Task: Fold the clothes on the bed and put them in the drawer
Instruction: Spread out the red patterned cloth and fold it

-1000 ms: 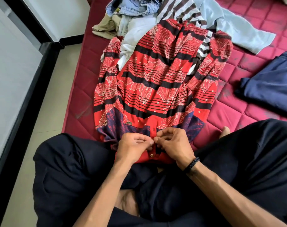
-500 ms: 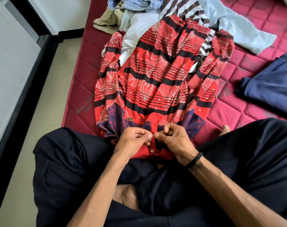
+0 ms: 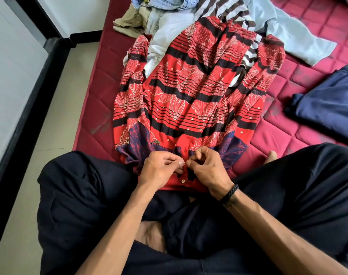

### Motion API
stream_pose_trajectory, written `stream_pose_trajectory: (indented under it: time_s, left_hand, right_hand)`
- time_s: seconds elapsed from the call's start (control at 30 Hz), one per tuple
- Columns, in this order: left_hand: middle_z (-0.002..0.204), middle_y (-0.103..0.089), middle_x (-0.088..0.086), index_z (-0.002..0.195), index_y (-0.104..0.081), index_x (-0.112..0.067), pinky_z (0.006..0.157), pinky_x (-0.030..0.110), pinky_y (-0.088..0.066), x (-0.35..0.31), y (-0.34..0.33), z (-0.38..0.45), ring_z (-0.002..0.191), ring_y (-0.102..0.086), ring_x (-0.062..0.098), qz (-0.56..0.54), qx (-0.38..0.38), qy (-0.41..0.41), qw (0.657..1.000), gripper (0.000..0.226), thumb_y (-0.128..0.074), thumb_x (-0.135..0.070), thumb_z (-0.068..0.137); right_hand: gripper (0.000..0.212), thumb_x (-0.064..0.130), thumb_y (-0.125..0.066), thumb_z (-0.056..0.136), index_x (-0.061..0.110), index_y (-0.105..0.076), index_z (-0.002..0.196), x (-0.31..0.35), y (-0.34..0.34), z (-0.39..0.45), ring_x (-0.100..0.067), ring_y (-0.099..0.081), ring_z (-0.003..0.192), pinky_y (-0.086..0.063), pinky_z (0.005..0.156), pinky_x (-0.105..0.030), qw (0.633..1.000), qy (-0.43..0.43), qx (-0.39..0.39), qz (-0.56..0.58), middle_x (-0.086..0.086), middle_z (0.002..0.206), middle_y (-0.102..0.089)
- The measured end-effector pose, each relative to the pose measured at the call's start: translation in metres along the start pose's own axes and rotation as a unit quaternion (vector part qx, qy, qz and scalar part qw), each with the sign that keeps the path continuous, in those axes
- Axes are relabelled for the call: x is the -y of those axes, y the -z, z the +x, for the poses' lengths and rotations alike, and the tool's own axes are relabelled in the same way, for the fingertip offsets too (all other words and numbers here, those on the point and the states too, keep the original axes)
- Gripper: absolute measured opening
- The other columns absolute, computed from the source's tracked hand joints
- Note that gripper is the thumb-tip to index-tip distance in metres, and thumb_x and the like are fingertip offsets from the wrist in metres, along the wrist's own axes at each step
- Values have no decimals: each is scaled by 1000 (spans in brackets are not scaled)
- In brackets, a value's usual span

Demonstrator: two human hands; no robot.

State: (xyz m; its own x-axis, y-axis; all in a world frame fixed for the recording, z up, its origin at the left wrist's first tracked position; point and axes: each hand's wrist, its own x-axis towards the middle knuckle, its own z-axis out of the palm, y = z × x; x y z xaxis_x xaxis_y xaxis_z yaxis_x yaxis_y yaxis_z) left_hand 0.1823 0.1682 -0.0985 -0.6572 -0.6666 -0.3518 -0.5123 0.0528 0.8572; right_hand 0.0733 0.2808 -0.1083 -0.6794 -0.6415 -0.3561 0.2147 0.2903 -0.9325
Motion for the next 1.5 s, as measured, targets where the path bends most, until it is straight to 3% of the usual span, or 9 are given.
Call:
stream_pose_trajectory:
  time_s: [0.3,0.43,0.53,0.63,0.7,0.9,1.17,1.37,1.5]
  left_hand:
    - [66,-75,0,87,-77,-7,63,13,-53,1,6,8,57,-69,5,-27,62,43,997,10,-71,-3,93]
    - [73,-77,-2,82,-80,-20,72,18,-57,7,8,10,66,-69,2,85,76,27,993,5,-85,-19,82]
    - [70,-74,-5,80,-77,-22,72,27,-60,12,-2,7,64,-68,4,184,39,-17,982,8,-85,-21,79]
    - [81,-76,-1,90,-76,-24,79,38,-58,13,-10,1,83,-74,21,280,2,-72,957,7,-75,-29,86]
    - [86,-77,3,91,-76,-24,79,39,-55,12,-8,2,90,-72,29,300,-10,-84,950,16,-67,-37,92]
    - [78,-75,-11,92,-76,-25,76,32,-58,-6,-11,9,72,-70,4,172,-99,-151,968,15,-69,-38,93]
    - [69,-73,-9,82,-76,-25,81,36,-58,-8,-17,16,82,-73,19,232,-90,-56,967,8,-74,-32,79]
    - [68,-74,-5,76,-78,-31,85,41,-61,3,-1,35,71,-70,15,104,-1,79,991,10,-74,-26,84]
    - [73,-65,-2,85,-74,-24,78,41,-58,10,0,38,65,-57,13,75,43,79,993,14,-68,-21,98]
  right_hand:
    - [41,-13,-63,87,18,-40,73,-3,1,0,-24,-51,71,-44,63,-36,998,-52,4,27,-8,68,-53]
    - [25,16,-73,76,24,-50,81,-7,-1,1,-16,-59,62,-52,68,-41,989,-38,-19,-143,4,65,-66]
    - [22,17,-78,79,24,-60,88,-5,1,3,-9,-69,73,-57,79,-32,971,-35,-15,-236,9,64,-71]
    - [4,24,-66,81,26,-69,84,1,-1,3,-19,-73,84,-60,83,-39,961,-28,-18,-274,5,75,-73]
    - [14,30,-59,80,33,-71,87,5,-4,-1,-24,-72,89,-59,84,-42,954,-16,-29,-297,4,85,-74]
    - [22,23,-59,91,28,-71,108,20,-3,3,-39,-65,106,-51,80,-43,894,55,-25,-444,-6,109,-69]
    - [23,25,-64,86,33,-75,105,16,-5,11,-33,-68,106,-57,87,-43,918,9,-44,-395,0,109,-73]
    - [18,25,-64,87,30,-69,104,11,-5,12,-32,-66,103,-50,79,-38,913,27,-69,-400,1,107,-71]
    - [16,27,-66,87,28,-73,102,8,-6,13,-31,-68,99,-56,81,-41,915,47,-47,-398,0,102,-73]
